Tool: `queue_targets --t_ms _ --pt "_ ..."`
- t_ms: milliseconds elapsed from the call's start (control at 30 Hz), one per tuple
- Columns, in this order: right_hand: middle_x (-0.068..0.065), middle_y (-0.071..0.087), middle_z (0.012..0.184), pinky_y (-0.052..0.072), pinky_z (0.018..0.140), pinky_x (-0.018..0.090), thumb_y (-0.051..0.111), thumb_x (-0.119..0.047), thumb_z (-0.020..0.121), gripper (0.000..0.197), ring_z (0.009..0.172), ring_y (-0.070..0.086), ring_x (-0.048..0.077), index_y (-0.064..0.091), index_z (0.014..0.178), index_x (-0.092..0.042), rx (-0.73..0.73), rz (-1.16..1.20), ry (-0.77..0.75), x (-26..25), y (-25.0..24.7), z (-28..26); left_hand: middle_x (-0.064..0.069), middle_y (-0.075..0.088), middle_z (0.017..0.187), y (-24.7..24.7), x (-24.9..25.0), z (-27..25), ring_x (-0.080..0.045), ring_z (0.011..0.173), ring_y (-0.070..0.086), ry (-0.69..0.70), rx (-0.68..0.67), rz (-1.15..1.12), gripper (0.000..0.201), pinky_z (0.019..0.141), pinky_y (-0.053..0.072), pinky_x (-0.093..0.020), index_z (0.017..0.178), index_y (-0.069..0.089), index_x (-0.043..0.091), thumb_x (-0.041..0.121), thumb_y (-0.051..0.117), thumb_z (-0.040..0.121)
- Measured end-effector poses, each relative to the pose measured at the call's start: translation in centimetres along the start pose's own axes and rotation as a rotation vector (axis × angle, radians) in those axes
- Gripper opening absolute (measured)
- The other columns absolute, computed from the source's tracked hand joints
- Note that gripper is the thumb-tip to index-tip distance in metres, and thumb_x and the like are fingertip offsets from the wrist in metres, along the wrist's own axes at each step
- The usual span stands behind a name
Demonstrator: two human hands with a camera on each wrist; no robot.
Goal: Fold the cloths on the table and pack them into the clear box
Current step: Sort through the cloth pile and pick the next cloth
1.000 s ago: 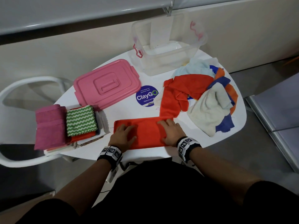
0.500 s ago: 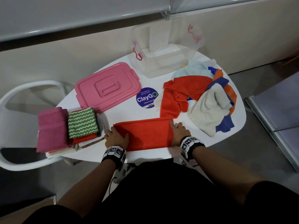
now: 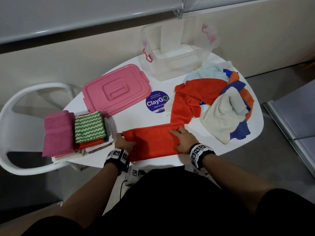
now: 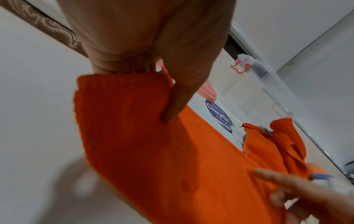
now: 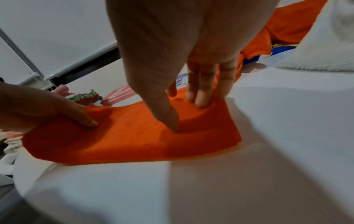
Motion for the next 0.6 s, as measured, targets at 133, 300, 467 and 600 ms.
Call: queue_targets --t_ms 133,300,467,600 --pt "0.007 0.038 0.135 0.044 0.104 0.035 0.072 -0.029 0.077 0.087 0.12 0.051 0.026 0.028 0.153 -0.033 -0.07 0.152 0.101 0.1 0.2 1.0 -0.014 0.063 0.119 -0.6 0.4 0.3 -0.03 0.103 0.063 -0.028 -0.013 -0.112 0.072 0.087 0.052 -0.037 0.13 0.047 0.013 0.012 0.084 0.069" --pt "0.001 0.066 0.092 0.05 0.077 0.027 0.064 -0.011 0.086 0.044 0.079 0.062 0.013 0.061 0.129 -0.022 0.013 0.721 0.11 -2.2 -0.4 2.2 -0.011 0.068 0.11 0.9 3.1 -0.6 -0.03 0.096 0.066 0.059 -0.187 -0.248 0.059 0.082 0.058 -0.046 0.119 0.059 0.01 0.009 0.086 0.067" --pt "0.008 0.066 0.099 0.051 0.061 0.03 0.033 -0.01 0.094 0.035 0.074 0.067 0.025 0.053 0.117 -0.027 -0.285 1.163 0.232 -5.0 -0.8 2.1 -0.005 0.063 0.089 4.0 5.8 -3.2 -0.019 0.072 0.063 0.132 -0.393 -0.333 0.043 0.052 0.056 -0.03 0.107 0.053 0.015 0.0 0.078 0.076" --pt "0.011 0.055 0.089 0.054 0.063 0.033 0.052 -0.019 0.077 0.017 0.072 0.058 0.026 0.053 0.093 -0.018 -0.339 1.095 0.309 -5.2 0.6 2.3 -0.006 0.062 0.095 5.1 5.3 -3.0 -0.016 0.079 0.063 0.141 -0.471 -0.285 0.039 0.059 0.059 -0.031 0.121 0.054 0.01 -0.005 0.063 0.086"
Point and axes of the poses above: each hand's wrist, its own z-axis towards the middle knuckle, its own y-axis out of the palm, x = y × z, the point moved 2 cm from there along z, towards the middle knuckle
